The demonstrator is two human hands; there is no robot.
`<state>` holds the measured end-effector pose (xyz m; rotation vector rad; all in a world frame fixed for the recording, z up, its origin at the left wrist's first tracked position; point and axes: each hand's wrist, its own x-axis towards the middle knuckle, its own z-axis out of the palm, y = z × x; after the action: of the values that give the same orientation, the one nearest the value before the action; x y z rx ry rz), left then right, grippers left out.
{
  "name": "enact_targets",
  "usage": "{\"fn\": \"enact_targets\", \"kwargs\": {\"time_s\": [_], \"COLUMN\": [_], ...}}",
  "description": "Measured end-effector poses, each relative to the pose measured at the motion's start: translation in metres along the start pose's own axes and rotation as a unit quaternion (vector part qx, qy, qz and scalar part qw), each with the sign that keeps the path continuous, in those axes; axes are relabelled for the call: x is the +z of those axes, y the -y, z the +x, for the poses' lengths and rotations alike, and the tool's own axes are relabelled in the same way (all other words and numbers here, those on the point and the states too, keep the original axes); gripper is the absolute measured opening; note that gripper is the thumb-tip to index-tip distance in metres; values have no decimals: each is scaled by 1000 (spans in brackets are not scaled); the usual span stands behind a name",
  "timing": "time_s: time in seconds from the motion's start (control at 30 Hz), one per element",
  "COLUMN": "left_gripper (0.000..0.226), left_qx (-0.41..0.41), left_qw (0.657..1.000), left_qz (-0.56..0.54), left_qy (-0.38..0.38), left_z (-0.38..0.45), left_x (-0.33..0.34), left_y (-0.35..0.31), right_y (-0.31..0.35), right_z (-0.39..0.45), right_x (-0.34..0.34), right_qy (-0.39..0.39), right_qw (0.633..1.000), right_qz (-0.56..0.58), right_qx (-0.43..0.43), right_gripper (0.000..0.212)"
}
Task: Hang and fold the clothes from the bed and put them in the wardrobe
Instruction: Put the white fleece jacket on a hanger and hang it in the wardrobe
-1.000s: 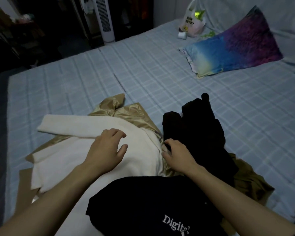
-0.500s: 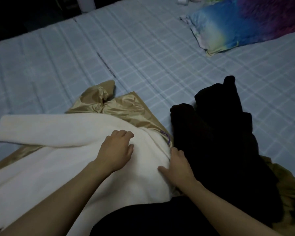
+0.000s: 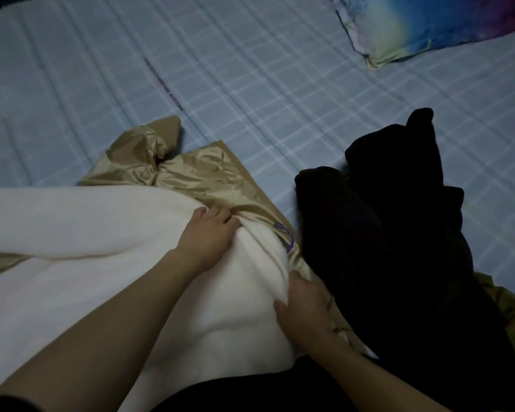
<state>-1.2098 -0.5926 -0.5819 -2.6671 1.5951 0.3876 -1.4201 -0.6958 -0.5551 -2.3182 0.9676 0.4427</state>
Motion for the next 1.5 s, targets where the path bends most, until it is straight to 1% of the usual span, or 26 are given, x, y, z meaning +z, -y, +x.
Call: {"fn": "enact_targets", "kwargs": {"time_s": [0.07,0.17,0.3,0.4,0.47,0.53,0.63,0.8,0.83,0.87,0.9,0.93,0.97,1.03,1.1,1.2,1.3,1.4,1.43,1.5], "left_gripper": [31,34,25,23,32,40,43,42,40,36,33,28,24,32,32,26,24,23,23,23], "left_qx": [8,4,8,29,34,15,-2,-19,-18,-16,-8,0,13,37,45,39,44,35,26,4], "left_qw": [1000,1000,1000,999,998,998,998,996,996,995,997,997,998,997,995,988,979,971,968,963], "left_qz": [-7,-3,-22,-41,-33,-8,6,33,39,46,54,58,62,59,58,66,72,88,92,97], "left_qy": [4,27,-4,3,31,61,55,79,81,81,62,49,31,-16,-61,-131,-185,-219,-232,-253], "left_z": [-3,-13,-27,-33,-40,-45,-42,-26,-26,-26,-27,-30,-33,-39,-47,-63,-81,-99,-105,-118], "left_x": [-3,-5,-9,-15,-16,-12,-5,2,4,5,8,7,6,0,-11,-29,-51,-85,-96,-120], "left_y": [1,1,1,2,3,0,-6,-6,-6,-6,-4,-3,0,5,9,14,19,21,20,20], "right_y": [-3,-5,-5,-4,-5,-5,-9,-17,-19,-21,-23,-26,-28,-32,-33,-24,-9,6,11,21], "right_z": [-4,-13,-23,-32,-36,-37,-33,-28,-27,-26,-25,-23,-22,-20,-20,-22,-29,-39,-43,-52], "right_x": [1,0,-5,-6,-3,0,2,10,13,15,17,17,17,16,15,13,4,-9,-14,-24], "right_qy": [-8,-27,-57,-74,-92,-105,-108,-93,-88,-85,-81,-79,-80,-74,-80,-87,-96,-84,-82,-85], "right_qw": [999,996,993,990,985,982,982,984,985,985,984,982,981,978,980,982,976,962,956,946], "right_qz": [30,64,80,82,86,88,88,73,71,79,94,111,128,162,157,141,142,188,202,223], "right_qx": [-23,-55,-70,-90,-116,-127,-129,-133,-132,-131,-131,-131,-126,-106,-91,-86,-132,-181,-194,-219], "right_gripper": [41,41,43,46,37,26,27,28,27,21,10,8,19,28,29,28,27,14,12,20]}}
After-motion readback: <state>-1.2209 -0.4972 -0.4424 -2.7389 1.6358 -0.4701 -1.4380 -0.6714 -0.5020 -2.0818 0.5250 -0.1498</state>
